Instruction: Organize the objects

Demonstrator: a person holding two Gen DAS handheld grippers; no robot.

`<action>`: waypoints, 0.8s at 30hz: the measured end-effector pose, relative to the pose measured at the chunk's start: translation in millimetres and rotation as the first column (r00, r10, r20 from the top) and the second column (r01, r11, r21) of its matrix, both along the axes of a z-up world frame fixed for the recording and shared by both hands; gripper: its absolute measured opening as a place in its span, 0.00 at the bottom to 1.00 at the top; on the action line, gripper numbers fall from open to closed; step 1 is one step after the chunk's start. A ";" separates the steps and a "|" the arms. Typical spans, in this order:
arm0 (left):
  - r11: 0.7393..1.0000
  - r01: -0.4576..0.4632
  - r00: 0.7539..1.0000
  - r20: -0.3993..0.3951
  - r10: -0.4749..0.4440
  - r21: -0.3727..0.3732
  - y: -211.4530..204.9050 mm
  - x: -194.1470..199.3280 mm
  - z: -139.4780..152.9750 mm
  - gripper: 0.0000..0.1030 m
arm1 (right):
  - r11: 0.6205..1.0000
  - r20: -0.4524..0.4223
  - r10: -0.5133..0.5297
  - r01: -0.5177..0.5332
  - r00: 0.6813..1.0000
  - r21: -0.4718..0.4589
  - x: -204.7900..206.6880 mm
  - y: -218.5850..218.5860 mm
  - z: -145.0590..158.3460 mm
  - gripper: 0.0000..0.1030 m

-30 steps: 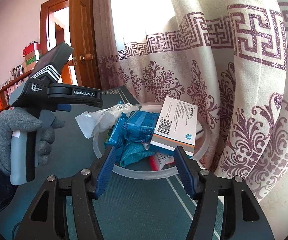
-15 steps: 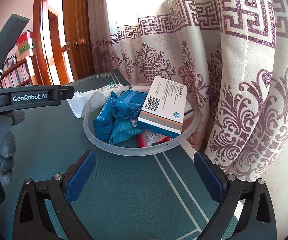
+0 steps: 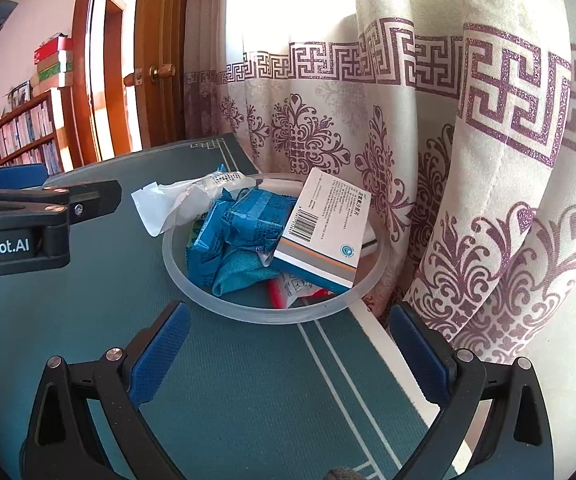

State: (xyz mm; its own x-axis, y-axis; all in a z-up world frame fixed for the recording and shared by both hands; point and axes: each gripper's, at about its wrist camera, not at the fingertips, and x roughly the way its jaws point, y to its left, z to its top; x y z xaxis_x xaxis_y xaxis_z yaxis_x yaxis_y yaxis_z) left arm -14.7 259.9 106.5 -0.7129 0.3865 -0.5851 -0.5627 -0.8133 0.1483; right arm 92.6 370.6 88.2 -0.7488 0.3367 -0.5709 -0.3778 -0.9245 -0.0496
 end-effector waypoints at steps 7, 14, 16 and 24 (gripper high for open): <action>1.000 0.020 1.000 0.016 -0.020 -0.002 -0.7 6.4 -0.1 1.00 | 1.000 0.006 -0.024 0.024 1.000 0.000 -2.6 7.4 5.9 0.97; 1.000 0.029 0.999 0.016 -0.029 -0.011 2.4 12.2 -0.6 1.00 | 0.999 0.004 -0.045 0.045 0.999 -0.012 -3.1 12.7 9.8 0.97; 0.999 0.034 0.999 0.013 -0.034 -0.013 2.9 14.5 0.4 1.00 | 0.999 -0.001 -0.052 0.052 0.999 -0.008 -3.6 12.9 12.5 0.97; 0.999 0.047 0.999 0.016 -0.047 -0.019 4.7 18.3 1.6 1.00 | 0.998 -0.001 -0.064 0.064 0.998 -0.010 -5.7 13.1 14.3 0.97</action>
